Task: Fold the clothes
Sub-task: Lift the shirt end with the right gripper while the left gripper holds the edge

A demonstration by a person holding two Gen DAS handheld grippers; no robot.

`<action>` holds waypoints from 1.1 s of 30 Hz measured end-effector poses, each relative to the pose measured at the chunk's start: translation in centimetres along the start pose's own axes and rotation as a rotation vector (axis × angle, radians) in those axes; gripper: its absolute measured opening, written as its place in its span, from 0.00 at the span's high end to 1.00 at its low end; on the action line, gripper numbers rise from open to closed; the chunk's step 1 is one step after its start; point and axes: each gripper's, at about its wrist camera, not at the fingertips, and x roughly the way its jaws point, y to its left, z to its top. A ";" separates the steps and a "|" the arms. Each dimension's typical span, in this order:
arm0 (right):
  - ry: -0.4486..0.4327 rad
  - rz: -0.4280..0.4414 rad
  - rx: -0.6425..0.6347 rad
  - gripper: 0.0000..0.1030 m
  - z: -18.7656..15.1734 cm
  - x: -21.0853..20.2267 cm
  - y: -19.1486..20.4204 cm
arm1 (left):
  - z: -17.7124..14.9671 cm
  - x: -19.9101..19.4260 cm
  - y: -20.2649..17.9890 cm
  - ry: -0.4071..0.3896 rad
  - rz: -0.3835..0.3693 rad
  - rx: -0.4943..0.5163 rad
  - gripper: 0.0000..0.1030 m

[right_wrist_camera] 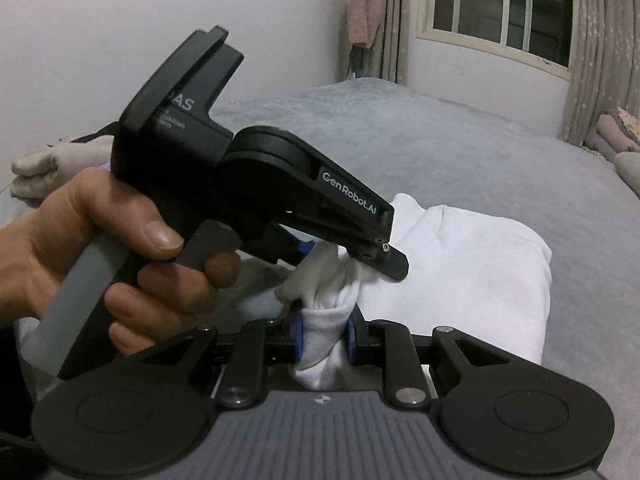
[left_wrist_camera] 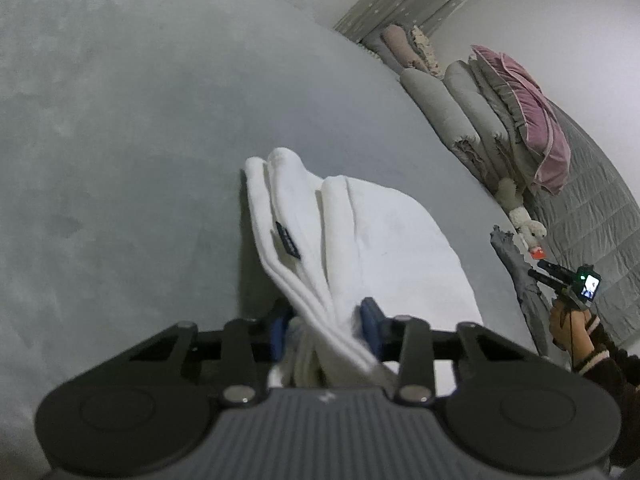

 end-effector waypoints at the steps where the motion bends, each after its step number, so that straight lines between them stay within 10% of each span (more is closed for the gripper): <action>1: 0.001 -0.001 -0.003 0.79 0.0 -0.1 0.1 | -0.1 -0.2 -0.1 -0.006 0.004 0.010 0.70; 12: -0.047 0.047 0.035 0.65 0.0 -3.3 -1.3 | -0.5 -1.3 -0.6 -0.034 0.047 0.082 0.72; 16: -0.085 0.044 0.180 0.51 -0.2 -4.6 -5.1 | -0.5 -1.5 -0.8 -0.035 0.056 0.100 0.72; 33: 0.037 0.088 0.678 0.47 -4.5 -2.7 -13.6 | -0.6 -1.4 0.1 -0.026 0.036 0.045 0.72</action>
